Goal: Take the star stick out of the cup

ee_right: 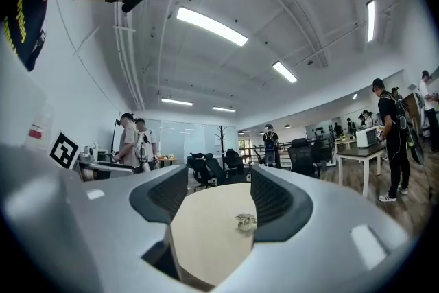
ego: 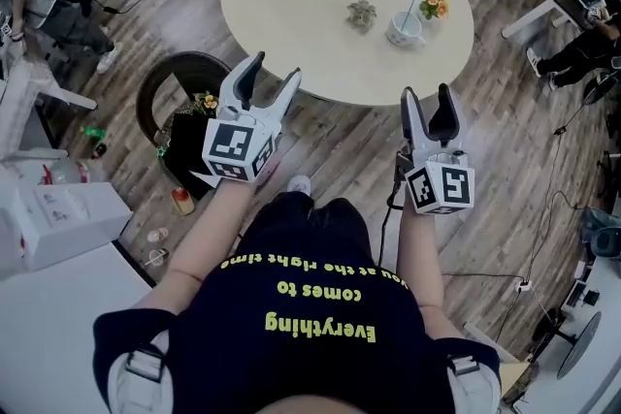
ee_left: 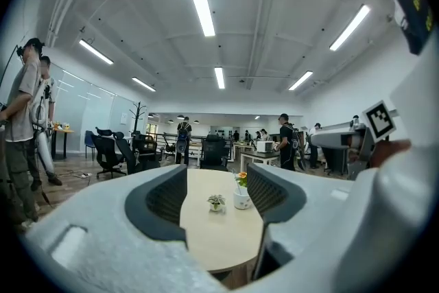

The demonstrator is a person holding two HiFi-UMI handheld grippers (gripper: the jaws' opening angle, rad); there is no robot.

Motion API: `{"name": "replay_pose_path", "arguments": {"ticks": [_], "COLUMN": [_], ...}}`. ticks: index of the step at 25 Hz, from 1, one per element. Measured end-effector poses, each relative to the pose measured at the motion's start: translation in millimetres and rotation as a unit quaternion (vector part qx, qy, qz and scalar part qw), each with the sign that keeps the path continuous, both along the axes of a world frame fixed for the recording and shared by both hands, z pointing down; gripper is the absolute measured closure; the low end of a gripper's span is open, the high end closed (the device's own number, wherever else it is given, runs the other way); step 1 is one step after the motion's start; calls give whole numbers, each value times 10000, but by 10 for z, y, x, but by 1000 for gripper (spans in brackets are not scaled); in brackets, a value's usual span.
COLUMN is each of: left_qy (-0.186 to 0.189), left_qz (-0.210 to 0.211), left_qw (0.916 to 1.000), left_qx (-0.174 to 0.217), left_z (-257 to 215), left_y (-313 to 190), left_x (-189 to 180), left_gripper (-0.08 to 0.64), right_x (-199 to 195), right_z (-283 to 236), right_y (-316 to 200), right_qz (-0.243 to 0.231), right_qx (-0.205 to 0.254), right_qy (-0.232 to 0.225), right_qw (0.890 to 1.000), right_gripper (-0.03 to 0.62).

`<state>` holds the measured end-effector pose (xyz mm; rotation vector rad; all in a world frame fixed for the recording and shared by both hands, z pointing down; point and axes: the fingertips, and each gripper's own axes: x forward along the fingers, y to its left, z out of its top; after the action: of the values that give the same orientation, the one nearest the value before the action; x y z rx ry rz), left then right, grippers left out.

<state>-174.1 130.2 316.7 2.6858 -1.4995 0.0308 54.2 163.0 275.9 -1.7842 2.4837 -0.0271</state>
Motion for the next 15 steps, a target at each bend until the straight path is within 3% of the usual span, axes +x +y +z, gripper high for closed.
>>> {"name": "replay_pose_path", "arguments": {"ticks": [7, 15], "left_qy": [36, 28], "left_qz": [-61, -275], "left_qw": [9998, 9993], "left_qx": [-181, -265], "left_z": [128, 191], "left_y": [-269, -655], "left_x": [-91, -42], "left_gripper": [288, 288], "right_x": [-13, -18], "right_z": [135, 169], "right_y": [-269, -809], "right_qz": [67, -213], "right_qx": [-193, -203], "right_qy": [-39, -77], "right_qw": [9998, 9995], "right_gripper": [310, 308]}}
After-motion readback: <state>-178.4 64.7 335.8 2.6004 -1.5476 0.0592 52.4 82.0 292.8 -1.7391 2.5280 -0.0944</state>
